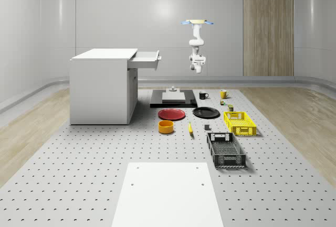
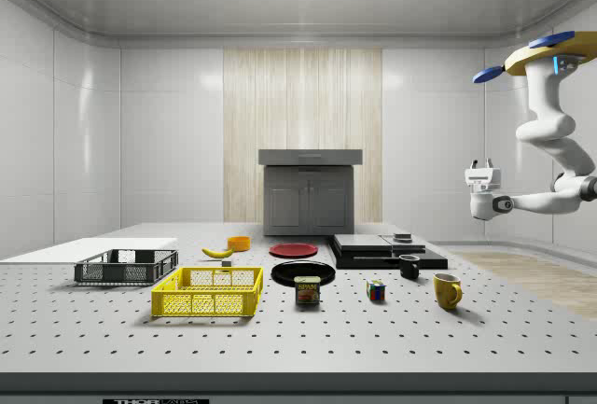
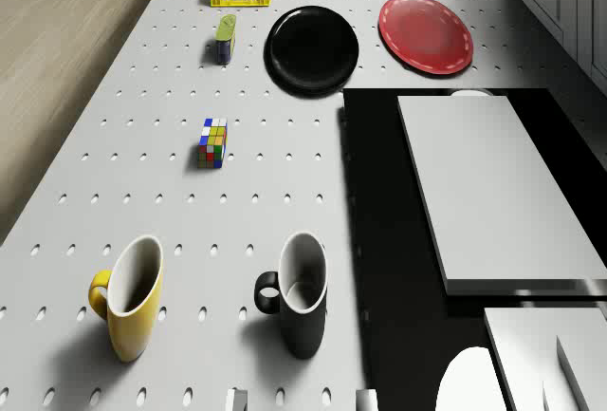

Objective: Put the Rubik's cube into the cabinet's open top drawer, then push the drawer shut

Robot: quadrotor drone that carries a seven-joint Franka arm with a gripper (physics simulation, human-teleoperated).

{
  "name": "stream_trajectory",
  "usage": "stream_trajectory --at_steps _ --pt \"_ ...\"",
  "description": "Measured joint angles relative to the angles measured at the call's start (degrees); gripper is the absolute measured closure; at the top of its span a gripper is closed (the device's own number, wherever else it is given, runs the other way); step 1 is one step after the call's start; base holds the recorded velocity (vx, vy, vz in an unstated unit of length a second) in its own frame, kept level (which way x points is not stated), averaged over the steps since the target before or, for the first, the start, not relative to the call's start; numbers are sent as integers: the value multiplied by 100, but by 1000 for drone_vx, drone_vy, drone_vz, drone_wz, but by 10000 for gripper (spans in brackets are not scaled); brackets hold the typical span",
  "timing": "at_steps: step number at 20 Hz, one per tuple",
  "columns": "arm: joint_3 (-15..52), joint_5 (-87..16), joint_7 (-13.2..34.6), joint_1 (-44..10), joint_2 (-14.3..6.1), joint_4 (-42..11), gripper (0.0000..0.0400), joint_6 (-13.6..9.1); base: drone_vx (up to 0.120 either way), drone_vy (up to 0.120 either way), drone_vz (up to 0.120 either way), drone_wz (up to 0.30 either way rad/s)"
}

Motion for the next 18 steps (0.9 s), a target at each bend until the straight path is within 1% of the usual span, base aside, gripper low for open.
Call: stream_trajectory --at_steps 4,9,12,15,18 --pt "6 4 -7 -11 72 485 0 -395 0 0 0 0" --pt "12 8 -11 -21 269 1083 0 -773 0 0 0 0" --pt "14 10 -13 -26 370 1351 0 -927 0 0 0 0" --pt "17 11 -14 -29 436 1524 0 -1021 0 0 0 0" --pt "19 12 -16 -33 471 1621 0 -1069 107 0 0 0"
